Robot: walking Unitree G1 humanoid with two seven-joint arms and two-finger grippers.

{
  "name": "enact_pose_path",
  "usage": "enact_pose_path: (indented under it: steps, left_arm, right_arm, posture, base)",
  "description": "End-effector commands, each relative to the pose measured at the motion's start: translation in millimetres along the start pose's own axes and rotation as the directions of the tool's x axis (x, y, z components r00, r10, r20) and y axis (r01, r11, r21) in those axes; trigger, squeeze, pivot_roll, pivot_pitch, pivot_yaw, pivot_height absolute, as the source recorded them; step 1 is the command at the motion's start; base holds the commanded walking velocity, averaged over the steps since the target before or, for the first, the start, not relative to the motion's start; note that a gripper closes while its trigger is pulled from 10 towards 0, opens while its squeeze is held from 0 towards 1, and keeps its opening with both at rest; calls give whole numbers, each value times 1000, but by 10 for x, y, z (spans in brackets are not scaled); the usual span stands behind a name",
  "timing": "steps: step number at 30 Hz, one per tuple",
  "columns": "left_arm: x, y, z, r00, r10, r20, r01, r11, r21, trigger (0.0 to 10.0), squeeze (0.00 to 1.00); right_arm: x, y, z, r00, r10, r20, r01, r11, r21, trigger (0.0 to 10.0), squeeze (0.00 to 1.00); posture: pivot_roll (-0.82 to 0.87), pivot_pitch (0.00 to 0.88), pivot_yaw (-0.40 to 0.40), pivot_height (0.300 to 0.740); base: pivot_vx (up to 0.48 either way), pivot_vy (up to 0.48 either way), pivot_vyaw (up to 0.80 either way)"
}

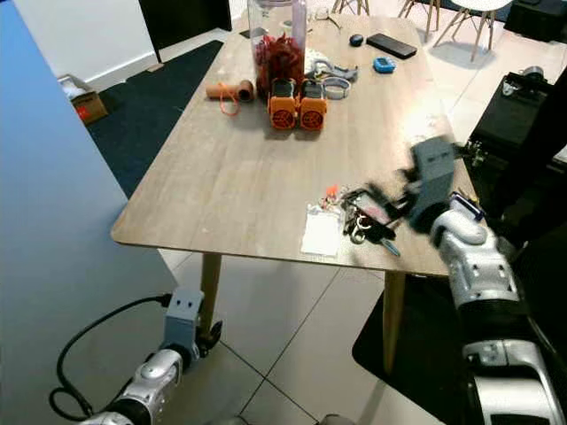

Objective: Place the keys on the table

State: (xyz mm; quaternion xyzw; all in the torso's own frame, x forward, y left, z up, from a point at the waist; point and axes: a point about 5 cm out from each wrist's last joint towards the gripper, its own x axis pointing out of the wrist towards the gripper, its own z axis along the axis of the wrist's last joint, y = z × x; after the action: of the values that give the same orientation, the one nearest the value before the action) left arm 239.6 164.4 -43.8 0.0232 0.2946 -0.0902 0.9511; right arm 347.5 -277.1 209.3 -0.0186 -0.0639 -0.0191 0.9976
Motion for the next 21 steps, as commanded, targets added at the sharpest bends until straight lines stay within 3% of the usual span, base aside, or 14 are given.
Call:
enact_pose_path:
  steps: [1, 2, 3, 5, 6, 7, 10, 12, 14, 15, 16, 18, 20, 21]
  left_arm:
    - [-27, 46, -49, 1000, 16, -16, -16, 1000, 0, 10000, 0]
    - [-36, 57, -62, 1000, 20, -17, -20, 1000, 2, 10000, 0]
    - [-36, 57, -62, 1000, 20, -17, -20, 1000, 2, 10000, 0]
    - [-51, 72, -86, 999, 25, -21, -25, 1000, 5, 10000, 0]
    - [-51, 72, -86, 999, 25, -21, -25, 1000, 5, 10000, 0]
    - [-63, 85, -105, 999, 29, -23, -29, 1000, 10, 10000, 0]
    - [-87, 124, -137, 999, 39, -30, -39, 999, 16, 10000, 0]
    - [-87, 124, -137, 999, 39, -30, -39, 999, 16, 10000, 0]
    - [-91, 152, -141, 998, 44, -38, -43, 999, 19, 10000, 0]
    - [-91, 152, -141, 998, 44, -38, -43, 999, 19, 10000, 0]
    - [-86, 158, -139, 998, 38, -50, -37, 999, 28, 10000, 0]
    - [-86, 158, -139, 998, 38, -50, -37, 999, 28, 10000, 0]
    - [-79, 163, -134, 998, 26, -64, -23, 999, 43, 10000, 0]
    - [-79, 163, -134, 998, 26, -64, -23, 999, 43, 10000, 0]
  right_arm:
    - [-90, -361, 11, 972, -230, 47, 226, 971, 77, 10000, 0]
    - [-249, -705, -47, 901, -431, 48, 418, 893, 164, 10000, 0]
    - [-249, -705, -47, 901, -431, 48, 418, 893, 164, 10000, 0]
    - [-554, -1117, -210, 759, -651, -1, 630, 734, 253, 10000, 0]
    - [-554, -1117, -210, 759, -651, -1, 630, 734, 253, 10000, 0]
    - [-818, -1311, -424, 666, -743, -68, 730, 630, 265, 10000, 0]
    - [-1561, -1515, -1054, 455, -855, -248, 890, 429, 154, 10000, 0]
    - [-1561, -1515, -1054, 455, -855, -248, 890, 429, 154, 10000, 0]
    - [-1985, -1328, -1562, 394, -824, -408, 903, 429, 5, 10000, 0]
    - [-1985, -1328, -1562, 394, -824, -408, 903, 429, 5, 10000, 0]
    - [-2226, -948, -2029, 371, -693, -618, 850, 521, -74, 10000, 0]
    - [-2226, -948, -2029, 371, -693, -618, 850, 521, -74, 10000, 0]
    - [-2362, -399, -2411, 370, -482, -794, 738, 672, -64, 10000, 0]
    - [-2362, -399, -2411, 370, -482, -794, 738, 672, -64, 10000, 0]
  posture:
    - [41, 69, -10, 740]
    - [42, 70, -13, 740]
    - [42, 70, -13, 740]
    - [45, 69, -14, 740]
    - [45, 69, -14, 740]
    - [49, 68, -15, 740]
    - [50, 65, -9, 740]
    - [50, 65, -9, 740]
    - [46, 59, 3, 740]
    - [46, 59, 3, 740]
    - [49, 55, 14, 740]
    - [49, 55, 14, 740]
    - [50, 49, 29, 740]
    - [50, 49, 29, 740]
  base:
    - [0, 0, 0]
    - [0, 0, 0]
    - [0, 0, 0]
    - [0, 0, 0]
    - [0, 0, 0]
    - [0, 0, 0]
    - [0, 0, 0]
    - [0, 0, 0]
    - [0, 0, 0]
    - [0, 0, 0]
    - [0, 0, 0]
    - [0, 0, 0]
    - [0, 0, 0]
    - [0, 0, 0]
